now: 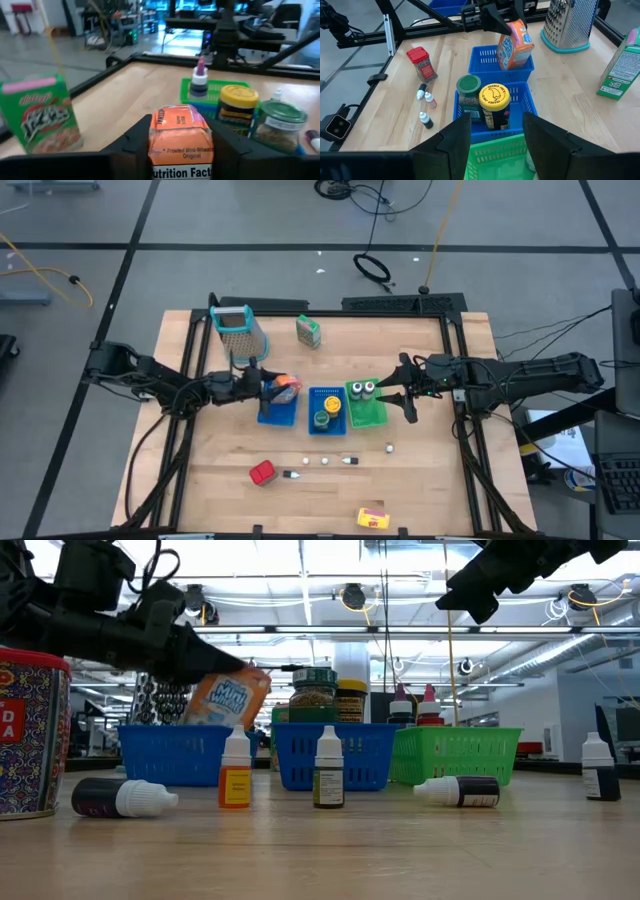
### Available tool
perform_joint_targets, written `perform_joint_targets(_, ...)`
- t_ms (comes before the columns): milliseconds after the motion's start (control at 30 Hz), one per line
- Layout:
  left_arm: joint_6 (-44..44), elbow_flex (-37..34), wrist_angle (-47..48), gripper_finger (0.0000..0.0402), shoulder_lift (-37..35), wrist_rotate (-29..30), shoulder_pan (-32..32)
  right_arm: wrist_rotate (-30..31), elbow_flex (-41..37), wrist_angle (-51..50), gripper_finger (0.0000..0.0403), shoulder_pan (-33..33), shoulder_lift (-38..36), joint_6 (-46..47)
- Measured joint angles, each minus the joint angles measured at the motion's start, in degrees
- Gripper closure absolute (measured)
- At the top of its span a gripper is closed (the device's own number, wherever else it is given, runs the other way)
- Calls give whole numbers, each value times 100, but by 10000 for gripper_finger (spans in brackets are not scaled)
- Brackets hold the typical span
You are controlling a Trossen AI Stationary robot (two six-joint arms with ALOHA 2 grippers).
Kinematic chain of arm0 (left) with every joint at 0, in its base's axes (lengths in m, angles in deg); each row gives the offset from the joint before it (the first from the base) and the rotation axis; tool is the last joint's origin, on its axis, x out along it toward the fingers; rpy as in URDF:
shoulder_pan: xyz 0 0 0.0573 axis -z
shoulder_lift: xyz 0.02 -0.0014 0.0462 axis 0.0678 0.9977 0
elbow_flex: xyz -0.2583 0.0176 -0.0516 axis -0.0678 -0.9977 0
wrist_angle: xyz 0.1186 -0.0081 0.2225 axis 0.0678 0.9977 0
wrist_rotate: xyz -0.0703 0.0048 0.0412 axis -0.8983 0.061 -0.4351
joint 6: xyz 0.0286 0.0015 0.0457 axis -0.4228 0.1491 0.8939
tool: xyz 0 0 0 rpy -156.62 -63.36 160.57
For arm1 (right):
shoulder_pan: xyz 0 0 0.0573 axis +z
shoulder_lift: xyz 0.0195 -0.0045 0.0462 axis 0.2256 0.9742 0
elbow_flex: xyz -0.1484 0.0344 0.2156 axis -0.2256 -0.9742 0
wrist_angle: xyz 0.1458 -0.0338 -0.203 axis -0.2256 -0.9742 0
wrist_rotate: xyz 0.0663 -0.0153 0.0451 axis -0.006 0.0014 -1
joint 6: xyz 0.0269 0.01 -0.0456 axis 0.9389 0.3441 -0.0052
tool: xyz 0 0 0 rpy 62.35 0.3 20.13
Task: Pick & Place Kitchen Items
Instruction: Put the orange cereal box into the left blue bin
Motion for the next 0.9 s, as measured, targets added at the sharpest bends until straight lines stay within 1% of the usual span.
perform_joint_targets(133, 313, 0, -255, 293, 0, -1, 0, 0, 0, 0, 232, 0, 0, 1)
perform_joint_targets(267, 614, 0, -245, 298, 0, 19, -2, -1, 0, 0, 232, 0, 0, 2)
perform_joint_targets(433, 827, 0, -241, 270, 0, 46, -2, -2, 0, 0, 232, -1, 0, 1)
perform_joint_targets(500, 844, 0, -241, 256, 0, 151, -2, -2, 0, 0, 232, -2, 0, 2)
perform_joint_targets(633, 615, 0, -225, 231, 0, 468, -7, -2, 0, 0, 232, -1, 0, 17)
perform_joint_targets(800, 569, 0, -228, 198, 0, 507, -7, -2, 0, 0, 232, -2, 2, 20)
perform_joint_targets(900, 521, 0, -227, 174, 0, 627, -7, -2, 0, 0, 232, 0, 2, 22)
